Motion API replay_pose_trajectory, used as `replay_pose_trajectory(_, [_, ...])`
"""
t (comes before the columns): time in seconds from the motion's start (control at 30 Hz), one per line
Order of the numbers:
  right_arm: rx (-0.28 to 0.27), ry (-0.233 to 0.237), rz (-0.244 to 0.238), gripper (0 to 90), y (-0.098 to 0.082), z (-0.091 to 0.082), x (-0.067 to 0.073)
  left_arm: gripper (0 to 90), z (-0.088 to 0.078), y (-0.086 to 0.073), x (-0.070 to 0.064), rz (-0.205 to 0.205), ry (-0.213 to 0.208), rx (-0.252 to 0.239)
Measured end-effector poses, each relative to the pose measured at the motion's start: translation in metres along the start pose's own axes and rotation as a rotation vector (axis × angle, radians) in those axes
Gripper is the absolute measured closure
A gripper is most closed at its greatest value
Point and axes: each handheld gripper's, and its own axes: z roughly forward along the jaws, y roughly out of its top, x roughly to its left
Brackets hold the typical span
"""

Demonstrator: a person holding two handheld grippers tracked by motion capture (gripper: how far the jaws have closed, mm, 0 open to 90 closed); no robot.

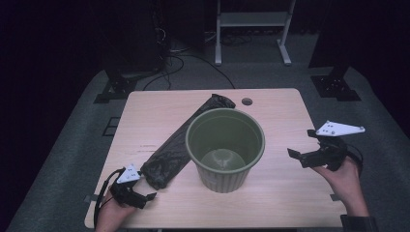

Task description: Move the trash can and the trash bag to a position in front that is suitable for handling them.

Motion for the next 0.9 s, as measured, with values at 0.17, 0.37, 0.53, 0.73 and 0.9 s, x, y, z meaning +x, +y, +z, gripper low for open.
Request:
replay_pose_trajectory(0.17, [0.003,-0.015,0.015,0.0,-0.030,0.003,-0.001,0.0,0.000,0.000,0.000,-0.002,0.000,-0.002])
replay_pose_trajectory(0.37, [-0.005,-0.012,0.036,0.0,-0.059,0.006,-0.003,0.0,0.000,0.000,0.000,0.000,0.000,-0.002])
replay_pose_trajectory(0.53, [0.015,-0.011,0.048,0.0,-0.087,0.014,-0.004,0.0,0.000,0.000,0.000,-0.001,0.002,-0.001])
replay_pose_trajectory(0.73, [0.063,-0.010,0.049,0.0,-0.112,0.026,-0.002,0.0,0.000,0.000,0.000,-0.002,0.002,-0.001])
replay_pose_trajectory(0.9, [0.121,-0.022,0.041,0.0,-0.126,0.035,-0.001,0.0,-0.001,-0.001,-0.001,-0.014,0.012,-0.001])
